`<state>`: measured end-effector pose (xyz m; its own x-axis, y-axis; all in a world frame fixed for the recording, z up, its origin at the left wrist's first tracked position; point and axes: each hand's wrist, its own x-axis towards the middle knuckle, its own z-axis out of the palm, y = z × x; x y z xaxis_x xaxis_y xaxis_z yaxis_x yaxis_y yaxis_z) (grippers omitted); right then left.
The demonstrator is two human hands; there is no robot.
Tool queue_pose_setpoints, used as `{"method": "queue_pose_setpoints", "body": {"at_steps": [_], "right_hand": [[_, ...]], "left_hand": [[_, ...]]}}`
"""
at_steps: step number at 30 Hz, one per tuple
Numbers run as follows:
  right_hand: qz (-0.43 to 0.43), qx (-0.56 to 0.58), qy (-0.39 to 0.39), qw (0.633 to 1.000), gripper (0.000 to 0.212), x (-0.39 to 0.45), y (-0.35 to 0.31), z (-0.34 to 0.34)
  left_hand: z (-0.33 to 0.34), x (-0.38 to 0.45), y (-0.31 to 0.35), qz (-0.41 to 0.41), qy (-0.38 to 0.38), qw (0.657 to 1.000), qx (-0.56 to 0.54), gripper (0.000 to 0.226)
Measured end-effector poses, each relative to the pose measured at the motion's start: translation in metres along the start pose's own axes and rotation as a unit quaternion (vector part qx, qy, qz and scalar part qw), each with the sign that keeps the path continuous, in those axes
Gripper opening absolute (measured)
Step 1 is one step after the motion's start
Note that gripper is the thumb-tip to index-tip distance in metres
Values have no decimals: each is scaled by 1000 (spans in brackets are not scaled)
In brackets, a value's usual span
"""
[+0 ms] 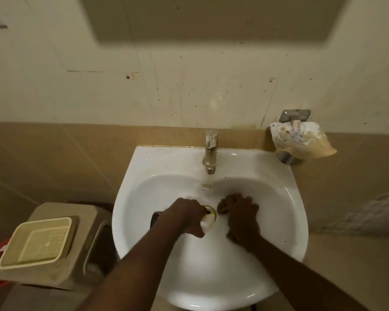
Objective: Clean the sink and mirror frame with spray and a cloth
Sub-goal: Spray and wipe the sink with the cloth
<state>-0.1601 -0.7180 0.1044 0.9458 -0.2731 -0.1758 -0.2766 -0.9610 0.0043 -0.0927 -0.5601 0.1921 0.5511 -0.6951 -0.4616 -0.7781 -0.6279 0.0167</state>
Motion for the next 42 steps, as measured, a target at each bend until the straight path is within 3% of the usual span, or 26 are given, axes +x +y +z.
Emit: {"method": "queue_pose_setpoints", "body": {"at_steps": [2, 5, 7, 8, 10, 12, 13, 16, 18, 20, 24, 26, 29, 31, 36, 39, 42], "right_hand": [[-36, 17, 42, 998, 54, -1, -32, 7], [-141, 55, 45, 987, 79, -1, -51, 11], [-186, -9, 64, 980, 66, -3, -44, 14], [-179, -30, 73, 981, 51, -1, -35, 15], [-81, -10, 108, 991, 31, 3, -14, 12], [23, 45, 140, 989, 33, 1, 7, 8], [37, 67, 165, 983, 38, -1, 14, 2], [-26, 127, 271, 954, 42, 1, 19, -21], [6, 137, 310, 941, 37, 18, 11, -55], [75, 135, 302, 941, 33, 49, 6, -81], [106, 132, 147, 975, 35, 101, 0, -104], [75, 98, 154, 980, 32, 101, -3, -99], [-47, 28, 219, 974, 32, 72, 9, -82], [-136, 12, 189, 972, 39, 68, 22, -83], [-29, 71, 196, 978, 31, 88, 8, -92], [-176, 36, 197, 964, 35, 63, 24, -74], [-300, -61, 167, 937, 61, 45, 54, -63]], "left_hand": [[-2, 0, -1, -12, 26, 1000, 5, 39], [-5, -2, -9, -37, 17, 999, -2, 36], [-5, -4, -12, -46, 20, 999, -18, 38], [-4, -4, -14, -50, 29, 998, -27, 38], [-3, -5, -15, -60, 49, 996, -35, 36], [-3, -5, -16, -75, 74, 994, -39, 32], [-4, -4, -17, -88, 84, 992, -45, 31], [-4, -2, -19, -121, 91, 987, -59, 40], [-5, 2, -18, -138, 97, 983, -65, 47], [-8, 6, -15, -149, 102, 981, -74, 49], [-10, 7, -17, -152, 103, 979, -88, 48], [-5, 4, -22, -156, 94, 979, -94, 48], [3, 0, -26, -155, 74, 981, -87, 45], [4, 2, -25, -138, 61, 986, -76, 45], [-7, 14, -17, -118, 62, 988, -77, 48], [-8, 20, -10, -109, 61, 989, -76, 51], [-10, 29, 2, -104, 70, 989, -78, 51]]}}
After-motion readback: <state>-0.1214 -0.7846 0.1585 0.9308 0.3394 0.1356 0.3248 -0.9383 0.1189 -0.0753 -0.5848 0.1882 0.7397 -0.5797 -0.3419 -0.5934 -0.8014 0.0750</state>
